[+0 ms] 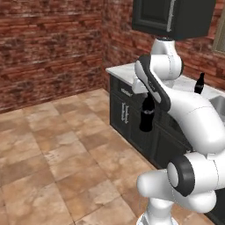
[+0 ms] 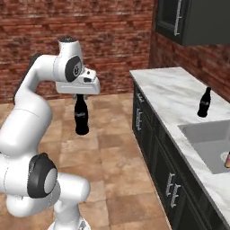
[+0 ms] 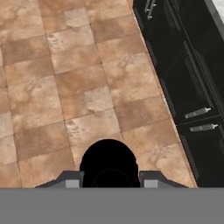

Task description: Place the large bottle from the dining counter next to the other large bottle outside the sink, and place the small bottle from the dining counter next to the other small bottle inside the sink.

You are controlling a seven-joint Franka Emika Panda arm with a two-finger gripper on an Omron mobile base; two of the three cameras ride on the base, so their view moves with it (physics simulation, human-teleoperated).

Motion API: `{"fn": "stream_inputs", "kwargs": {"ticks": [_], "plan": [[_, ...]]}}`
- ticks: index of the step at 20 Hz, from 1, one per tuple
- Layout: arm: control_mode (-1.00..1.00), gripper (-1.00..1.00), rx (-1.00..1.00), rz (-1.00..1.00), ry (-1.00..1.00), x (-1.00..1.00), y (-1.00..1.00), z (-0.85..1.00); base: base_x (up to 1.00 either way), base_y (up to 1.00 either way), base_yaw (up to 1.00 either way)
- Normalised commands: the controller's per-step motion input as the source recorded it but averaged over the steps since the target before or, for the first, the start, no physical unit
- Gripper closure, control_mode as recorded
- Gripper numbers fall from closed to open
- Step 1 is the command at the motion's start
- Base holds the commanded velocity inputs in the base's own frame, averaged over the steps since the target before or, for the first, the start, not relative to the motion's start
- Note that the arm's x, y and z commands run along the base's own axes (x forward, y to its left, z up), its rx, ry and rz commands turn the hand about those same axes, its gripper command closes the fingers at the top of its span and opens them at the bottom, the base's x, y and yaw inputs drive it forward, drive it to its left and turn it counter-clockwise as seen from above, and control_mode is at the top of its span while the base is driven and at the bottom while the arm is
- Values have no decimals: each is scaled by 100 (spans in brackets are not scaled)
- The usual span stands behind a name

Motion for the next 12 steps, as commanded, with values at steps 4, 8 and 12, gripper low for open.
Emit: {"fn": "stream_inputs", "kwargs": {"ticks": [4, 8, 12], "plan": [[100, 100, 0, 0, 0, 0, 0, 0, 68, -27, -11], [100, 100, 0, 0, 0, 0, 0, 0, 25, -13, -19], [100, 100, 0, 0, 0, 0, 0, 0, 0, 0, -25]]}}
